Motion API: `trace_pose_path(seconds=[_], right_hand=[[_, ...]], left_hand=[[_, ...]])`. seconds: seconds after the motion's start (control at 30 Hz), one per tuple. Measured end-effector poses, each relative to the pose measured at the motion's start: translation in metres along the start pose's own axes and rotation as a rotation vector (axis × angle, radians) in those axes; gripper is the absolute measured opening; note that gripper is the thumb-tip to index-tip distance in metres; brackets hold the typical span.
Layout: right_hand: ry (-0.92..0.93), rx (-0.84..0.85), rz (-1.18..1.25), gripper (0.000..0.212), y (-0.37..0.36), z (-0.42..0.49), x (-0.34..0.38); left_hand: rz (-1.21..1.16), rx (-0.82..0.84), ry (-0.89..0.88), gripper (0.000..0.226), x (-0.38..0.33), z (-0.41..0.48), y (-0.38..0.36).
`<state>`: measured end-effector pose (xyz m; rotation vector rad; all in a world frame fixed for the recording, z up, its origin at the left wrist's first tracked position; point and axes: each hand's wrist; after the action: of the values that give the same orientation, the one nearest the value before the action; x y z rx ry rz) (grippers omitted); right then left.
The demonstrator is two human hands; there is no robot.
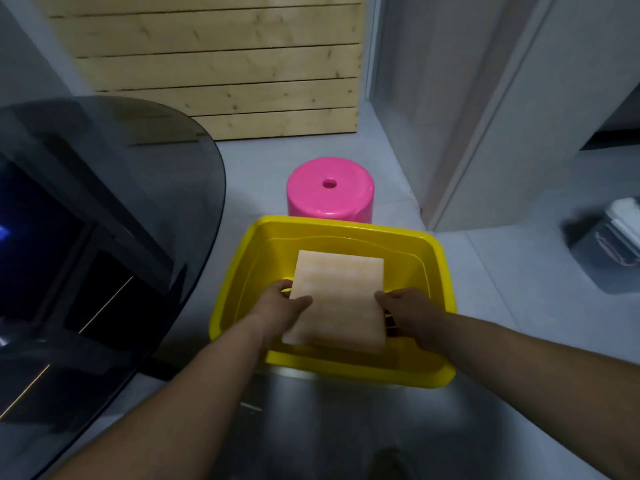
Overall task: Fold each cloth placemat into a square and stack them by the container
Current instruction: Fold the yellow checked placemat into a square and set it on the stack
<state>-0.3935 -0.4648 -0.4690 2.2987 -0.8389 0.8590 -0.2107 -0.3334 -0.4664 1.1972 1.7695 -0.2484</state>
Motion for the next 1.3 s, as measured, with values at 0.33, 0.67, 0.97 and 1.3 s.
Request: trace_pose_path(seconds=[0.33, 0.67, 0.97, 1.3], right_hand=[[-0.101, -0.012, -0.032, 0.045, -0.032, 0.059, -0.011], [-0.179, 0.044, -0.126, 0.053, -0.049, 0.091, -0.027], [-0.173, 0.023, -0.215, 0.048, -0.048, 0.098, -0.031], [-0.183, 0.042, -0.202, 0.048, -0.044, 0.092, -0.030]], left_hand=[[0.054, 0.039, 0.172, 0.063, 0.017, 0.059, -0.008], [0.206, 0.039, 0.198, 0.078, 0.040, 0.087, -0.024], [0.237, 0.090, 0.175, 0.064, 0.046, 0.092, -0.025], [0.237, 0.066, 0.204, 0.094, 0.043, 0.088, -0.025]])
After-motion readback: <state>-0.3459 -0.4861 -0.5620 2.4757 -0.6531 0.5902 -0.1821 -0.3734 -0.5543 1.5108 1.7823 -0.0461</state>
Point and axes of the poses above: each hand's wrist, its own z-axis towards the middle knuckle, its own y-axis out of the back of the hand, x = y × z, and after that the axes turned 2 degrees about -y, right-handed
